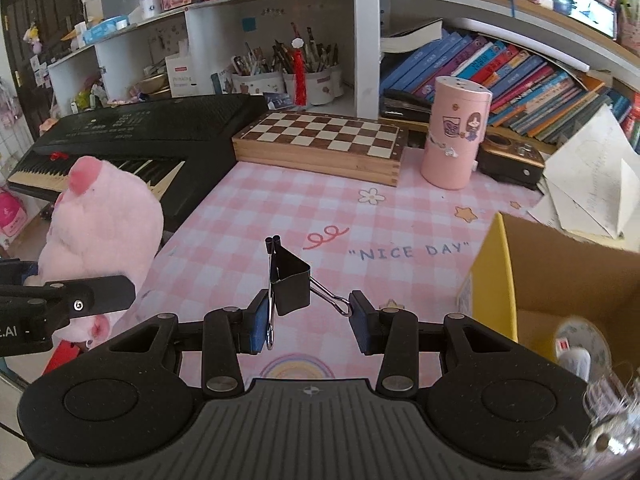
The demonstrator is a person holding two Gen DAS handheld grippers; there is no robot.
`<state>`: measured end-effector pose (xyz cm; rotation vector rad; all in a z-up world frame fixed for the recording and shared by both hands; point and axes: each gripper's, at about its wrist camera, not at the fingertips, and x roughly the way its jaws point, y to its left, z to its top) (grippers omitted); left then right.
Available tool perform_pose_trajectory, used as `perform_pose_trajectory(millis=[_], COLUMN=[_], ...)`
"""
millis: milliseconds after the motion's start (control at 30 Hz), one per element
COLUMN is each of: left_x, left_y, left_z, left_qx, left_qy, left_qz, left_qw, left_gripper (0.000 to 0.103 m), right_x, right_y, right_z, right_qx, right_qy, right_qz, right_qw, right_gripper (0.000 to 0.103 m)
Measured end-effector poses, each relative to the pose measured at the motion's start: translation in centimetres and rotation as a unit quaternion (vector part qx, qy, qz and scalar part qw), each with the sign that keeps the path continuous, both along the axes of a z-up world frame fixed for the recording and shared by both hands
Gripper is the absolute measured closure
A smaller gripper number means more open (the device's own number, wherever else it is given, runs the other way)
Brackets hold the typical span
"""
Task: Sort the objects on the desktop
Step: 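Lift the pink pig and binder clip and carry both toward the yellow box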
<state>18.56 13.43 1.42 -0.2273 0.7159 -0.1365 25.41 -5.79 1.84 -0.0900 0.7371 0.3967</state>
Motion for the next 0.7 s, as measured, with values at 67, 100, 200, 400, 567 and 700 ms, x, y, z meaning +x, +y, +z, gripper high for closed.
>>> perform_pose_trajectory(millis=[67, 100, 200, 400, 567, 700], left_x=[-0.5, -0.8, -1.6, -3.6, -5.4, -7.1], left_y=[0.2, 0.3, 0.6, 0.9, 1.3, 1.6], left_z=[-0.1, -0.2, -0.4, -0.5, -0.5, -0.4], left_qx=[-0.004, -0.006, -0.009, -0.012, -0.011, -0.010], left_qy=[0.002, 0.003, 0.003, 0.005, 0.004, 0.003], left_qz=[-0.003, -0.005, -0.009, -0.021, -0.027, -0.029], left_qw=[1.0000, 1.0000, 0.9999, 0.9997, 0.9996, 0.9995], left_gripper=[0.054, 0.054, 0.054, 0.054, 0.054, 0.054], right_x=[-0.9, -1.2, -2.4, -4.8, -6.8, -8.5], right_y=[0.0, -0.1, -0.1, 0.4, 0.9, 1.1], right_z=[0.0, 0.0, 0.0, -0.2, -0.2, -0.1], right_qx=[-0.003, -0.004, -0.006, -0.009, -0.011, -0.010], right_qy=[0.000, 0.001, 0.002, 0.007, 0.009, 0.009], right_qz=[-0.004, -0.007, -0.016, -0.027, -0.030, -0.033], right_qw=[1.000, 1.000, 1.000, 1.000, 0.999, 0.999], right_gripper=[0.065, 0.065, 0.065, 0.065, 0.065, 0.065])
